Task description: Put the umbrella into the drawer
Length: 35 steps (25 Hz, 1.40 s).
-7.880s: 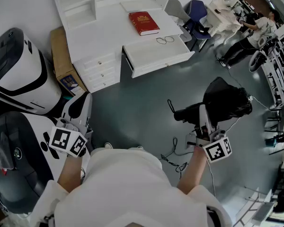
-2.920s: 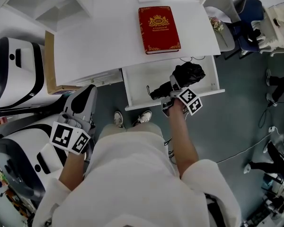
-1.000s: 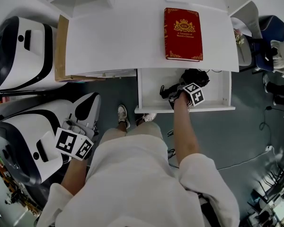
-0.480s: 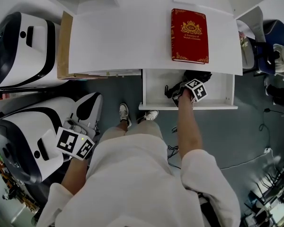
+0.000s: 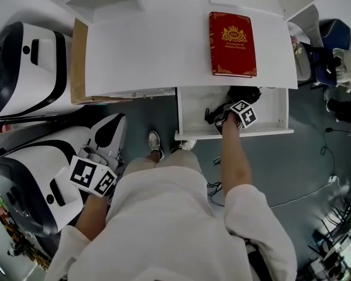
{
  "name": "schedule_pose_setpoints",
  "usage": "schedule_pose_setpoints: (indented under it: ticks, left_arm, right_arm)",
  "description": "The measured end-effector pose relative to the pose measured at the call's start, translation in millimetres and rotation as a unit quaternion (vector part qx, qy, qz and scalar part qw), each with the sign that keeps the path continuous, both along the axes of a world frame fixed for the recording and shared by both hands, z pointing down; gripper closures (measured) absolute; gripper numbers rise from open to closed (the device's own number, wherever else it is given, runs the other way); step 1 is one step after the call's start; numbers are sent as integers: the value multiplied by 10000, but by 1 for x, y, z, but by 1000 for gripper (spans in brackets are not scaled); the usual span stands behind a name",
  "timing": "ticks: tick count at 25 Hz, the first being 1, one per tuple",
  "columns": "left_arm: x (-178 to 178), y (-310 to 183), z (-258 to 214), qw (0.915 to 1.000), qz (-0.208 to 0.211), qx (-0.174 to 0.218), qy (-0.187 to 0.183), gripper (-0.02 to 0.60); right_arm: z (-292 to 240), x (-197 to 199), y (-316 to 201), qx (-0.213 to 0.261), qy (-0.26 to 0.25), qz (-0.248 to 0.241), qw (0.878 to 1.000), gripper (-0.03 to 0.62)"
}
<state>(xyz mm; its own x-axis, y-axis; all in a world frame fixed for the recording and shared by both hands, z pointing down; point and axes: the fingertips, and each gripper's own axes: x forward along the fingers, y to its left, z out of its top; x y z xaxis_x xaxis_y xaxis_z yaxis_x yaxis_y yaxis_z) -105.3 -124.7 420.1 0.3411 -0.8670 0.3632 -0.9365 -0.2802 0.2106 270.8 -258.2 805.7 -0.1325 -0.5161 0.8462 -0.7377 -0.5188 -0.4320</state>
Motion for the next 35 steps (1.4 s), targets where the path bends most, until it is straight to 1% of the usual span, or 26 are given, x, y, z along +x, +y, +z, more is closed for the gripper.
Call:
schedule_pose_setpoints:
  ticks: [4,7,12,15,18,23,28,29,32,33,35]
  left_arm:
    - [1,-2,-1,9999,119,23,14,568]
    - [2,-2,-1,9998,170,28,30,567]
    - [1,-2,-3,9997,240,79,69,568]
    - [1,0,-5,9995,279,131,113,568]
    - [4,1,-3,9990,340,166,224,568]
    - [14,2,-2,9974,506,300,423,568]
    - [24,3,-9,9942,799,567,453,567]
    - [26,3,-11,9932,860,633,473,568]
    - [31,4,-18,9897,1058,814,522,568]
    - [31,5,-20,9887,1099,860,550,568]
    - [32,6,-24,9867,1171,955,593,568]
  right_arm:
    - [0,3,6,34,-100,45,9999,285]
    - [-2,1,6,95,-279,87,9995,274]
    - [-11,-6,3,230,-538,98,9982,185]
    - [-24,-9,2,410,-647,51,9970,171]
    - [-41,-7,5,632,-702,134,9954,171]
    - [-73,3,12,1072,-913,481,9889,172]
    - [-117,7,20,1587,-990,505,9811,174]
    - [-128,5,21,1726,-1017,474,9786,182]
    - [-161,1,25,2155,-1098,412,9694,259]
    - [-171,0,27,2292,-1121,445,9659,275]
    - [-185,-2,31,2509,-1146,573,9595,277]
